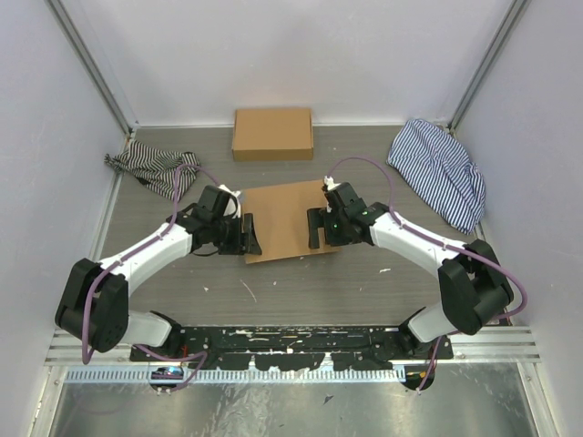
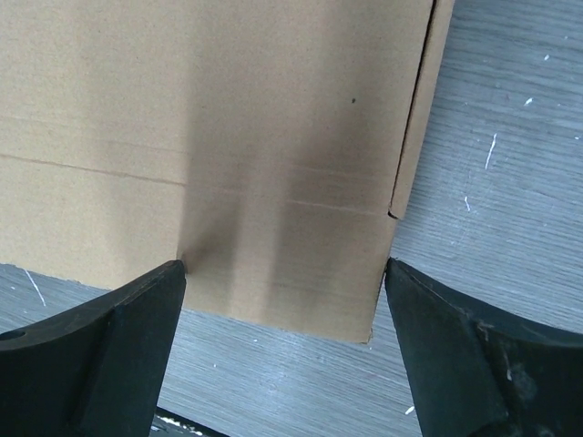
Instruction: Fold the paper box
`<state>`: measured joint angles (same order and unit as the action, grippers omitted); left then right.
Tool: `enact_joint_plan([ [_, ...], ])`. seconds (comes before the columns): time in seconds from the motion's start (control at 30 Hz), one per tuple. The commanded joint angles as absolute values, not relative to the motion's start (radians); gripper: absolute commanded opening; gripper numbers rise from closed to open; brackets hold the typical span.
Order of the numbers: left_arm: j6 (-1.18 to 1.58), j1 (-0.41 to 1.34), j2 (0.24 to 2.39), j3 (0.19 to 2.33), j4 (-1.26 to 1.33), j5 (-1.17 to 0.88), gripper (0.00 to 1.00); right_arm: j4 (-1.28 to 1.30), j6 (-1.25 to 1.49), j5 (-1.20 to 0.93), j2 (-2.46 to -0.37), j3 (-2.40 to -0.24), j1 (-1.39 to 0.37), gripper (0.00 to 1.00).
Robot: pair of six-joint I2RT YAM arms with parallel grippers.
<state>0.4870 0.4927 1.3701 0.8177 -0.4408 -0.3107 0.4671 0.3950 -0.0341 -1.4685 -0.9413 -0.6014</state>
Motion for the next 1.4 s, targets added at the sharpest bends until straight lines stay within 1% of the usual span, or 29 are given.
enact_joint_plan([
  [0.0, 0.489, 0.497, 1.358, 0.805, -0.444, -0.338, 0.65, 0.441, 0.395, -0.037, -1.428, -0.927, -0.611, 0.96],
  [0.17, 0.479, 0.497, 1.348, 0.790, -0.469, -0.312, 0.65, 0.451, 0.396, -0.003, -1.422, -0.915, -0.611, 0.96],
  [0.33, 0.475, 0.498, 1.326, 0.776, -0.493, -0.258, 0.67, 0.452, 0.402, 0.033, -1.414, -0.896, -0.609, 1.00],
  [0.53, 0.484, 0.497, 1.314, 0.764, -0.469, -0.216, 0.67, 0.435, 0.400, 0.045, -1.401, -0.887, -0.610, 1.00],
  [0.83, 0.496, 0.501, 1.358, 0.772, -0.413, -0.257, 0.67, 0.409, 0.392, -0.004, -1.403, -0.884, -0.610, 1.00],
  [1.0, 0.495, 0.521, 1.391, 0.782, -0.414, -0.305, 0.65, 0.415, 0.387, -0.052, -1.391, -0.887, -0.610, 1.00],
  [1.13, 0.486, 0.545, 1.403, 0.788, -0.438, -0.324, 0.64, 0.422, 0.386, -0.088, -1.380, -0.887, -0.611, 0.98],
  [1.37, 0.504, 0.552, 1.347, 0.783, -0.440, -0.348, 0.61, 0.426, 0.384, -0.124, -1.359, -0.883, -0.611, 0.92],
])
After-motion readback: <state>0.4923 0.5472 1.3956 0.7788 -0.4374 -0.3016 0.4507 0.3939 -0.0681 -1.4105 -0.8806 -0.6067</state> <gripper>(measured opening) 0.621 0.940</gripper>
